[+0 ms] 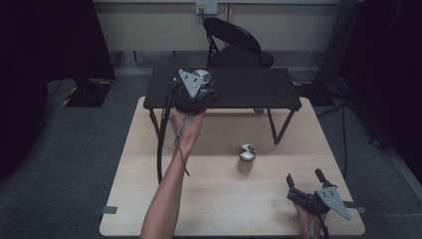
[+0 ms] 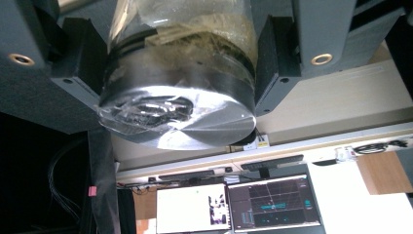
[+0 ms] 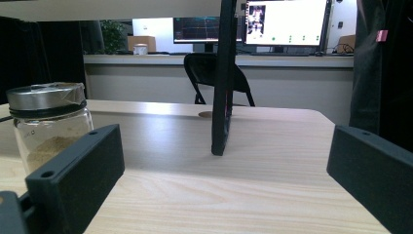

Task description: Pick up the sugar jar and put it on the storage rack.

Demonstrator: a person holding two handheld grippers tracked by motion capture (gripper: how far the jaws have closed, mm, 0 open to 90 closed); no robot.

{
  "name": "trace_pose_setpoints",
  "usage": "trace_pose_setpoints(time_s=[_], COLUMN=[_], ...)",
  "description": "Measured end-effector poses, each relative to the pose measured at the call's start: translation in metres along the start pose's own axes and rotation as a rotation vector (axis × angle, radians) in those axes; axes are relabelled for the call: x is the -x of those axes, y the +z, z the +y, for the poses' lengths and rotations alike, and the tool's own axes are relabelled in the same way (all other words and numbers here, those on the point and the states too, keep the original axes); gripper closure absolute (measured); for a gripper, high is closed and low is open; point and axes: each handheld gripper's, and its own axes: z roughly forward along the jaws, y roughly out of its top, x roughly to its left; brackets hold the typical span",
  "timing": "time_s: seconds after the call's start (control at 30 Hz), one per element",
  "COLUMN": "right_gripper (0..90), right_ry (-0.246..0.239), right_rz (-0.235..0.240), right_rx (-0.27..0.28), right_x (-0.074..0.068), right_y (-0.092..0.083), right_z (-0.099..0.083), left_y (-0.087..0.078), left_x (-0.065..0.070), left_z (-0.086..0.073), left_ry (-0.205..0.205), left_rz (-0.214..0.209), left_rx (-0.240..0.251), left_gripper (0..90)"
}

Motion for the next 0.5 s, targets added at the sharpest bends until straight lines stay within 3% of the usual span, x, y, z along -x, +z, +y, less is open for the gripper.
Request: trace_pose_setpoints(time_s=[0.27,0.5], right_gripper=[0.0,0.0], right_ry=[0.001,0.001], right_rz=[0.001,0.0], right_rx=[0.001,0.0], right_x=[0.0,0.0], right_y=[0.0,0.0], right_z=[0.0,0.0], left_y=[0.03,0.046], left_x=[-0.016,-0.017], left_z=[-0.004,-0.01], left_ry=[-0.042,-0.077], left_rz=[0.01,0.018], left_rx=[-0.036,-0.037], left_gripper=[31.8,31.8])
